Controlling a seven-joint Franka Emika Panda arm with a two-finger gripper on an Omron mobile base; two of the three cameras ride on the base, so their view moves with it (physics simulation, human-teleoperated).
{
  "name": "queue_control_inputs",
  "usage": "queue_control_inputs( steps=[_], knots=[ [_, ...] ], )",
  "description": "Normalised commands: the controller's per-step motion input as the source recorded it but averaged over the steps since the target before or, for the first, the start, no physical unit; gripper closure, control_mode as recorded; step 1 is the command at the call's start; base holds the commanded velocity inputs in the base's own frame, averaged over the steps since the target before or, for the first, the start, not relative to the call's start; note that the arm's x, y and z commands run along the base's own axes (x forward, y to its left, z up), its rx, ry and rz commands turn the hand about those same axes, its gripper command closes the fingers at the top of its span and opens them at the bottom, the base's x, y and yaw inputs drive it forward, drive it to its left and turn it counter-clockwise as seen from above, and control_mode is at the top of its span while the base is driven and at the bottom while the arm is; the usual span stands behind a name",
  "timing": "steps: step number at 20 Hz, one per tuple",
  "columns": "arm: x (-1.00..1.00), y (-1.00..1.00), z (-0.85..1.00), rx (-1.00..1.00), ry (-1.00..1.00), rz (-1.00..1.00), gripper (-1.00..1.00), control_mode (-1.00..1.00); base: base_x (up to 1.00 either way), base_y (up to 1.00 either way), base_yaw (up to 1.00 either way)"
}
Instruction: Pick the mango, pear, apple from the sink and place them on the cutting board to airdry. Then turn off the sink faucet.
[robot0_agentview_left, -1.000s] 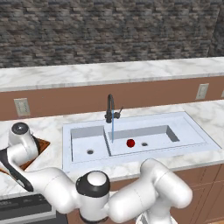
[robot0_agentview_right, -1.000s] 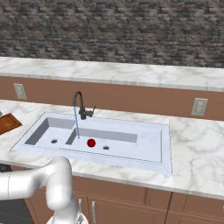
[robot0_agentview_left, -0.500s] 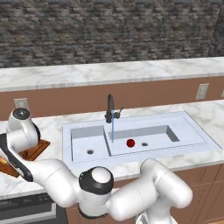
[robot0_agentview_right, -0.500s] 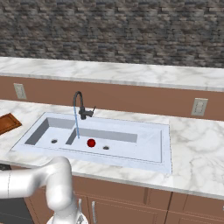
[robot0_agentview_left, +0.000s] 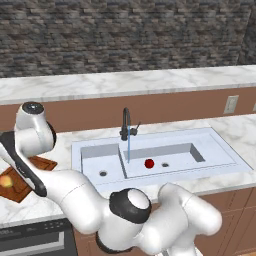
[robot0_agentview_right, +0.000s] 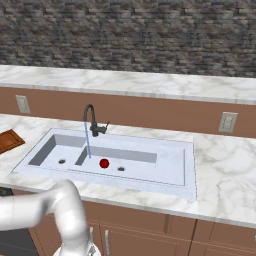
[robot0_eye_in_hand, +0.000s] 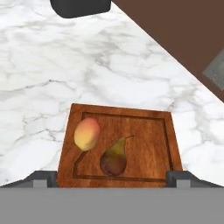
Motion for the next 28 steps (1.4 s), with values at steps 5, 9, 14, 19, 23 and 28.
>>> queue_control_inputs(
  steps=[5,9,14,19,23,28],
  knots=[
    [-0.49,-0.77,0.66,0.0,0.14,-0.08,-1.0,-1.0,0.0,0.0,0.0],
    [-0.54,-0.86,0.41,0.0,0.08,-0.12,-1.0,-1.0,0.0,0.0,0.0],
    [-0.47,-0.92,0.23,-0.01,0.02,-0.17,-1.0,-1.0,0.0,0.0,0.0],
    [-0.41,-0.9,0.09,0.0,0.03,-0.22,-1.0,-1.0,0.0,0.0,0.0],
    [-0.33,-0.87,0.01,0.0,0.0,-0.26,-1.0,-1.0,0.0,0.0,0.0],
    [-0.25,-0.92,0.11,0.0,0.0,-0.25,-1.0,-1.0,0.0,0.0,0.0]
  ],
)
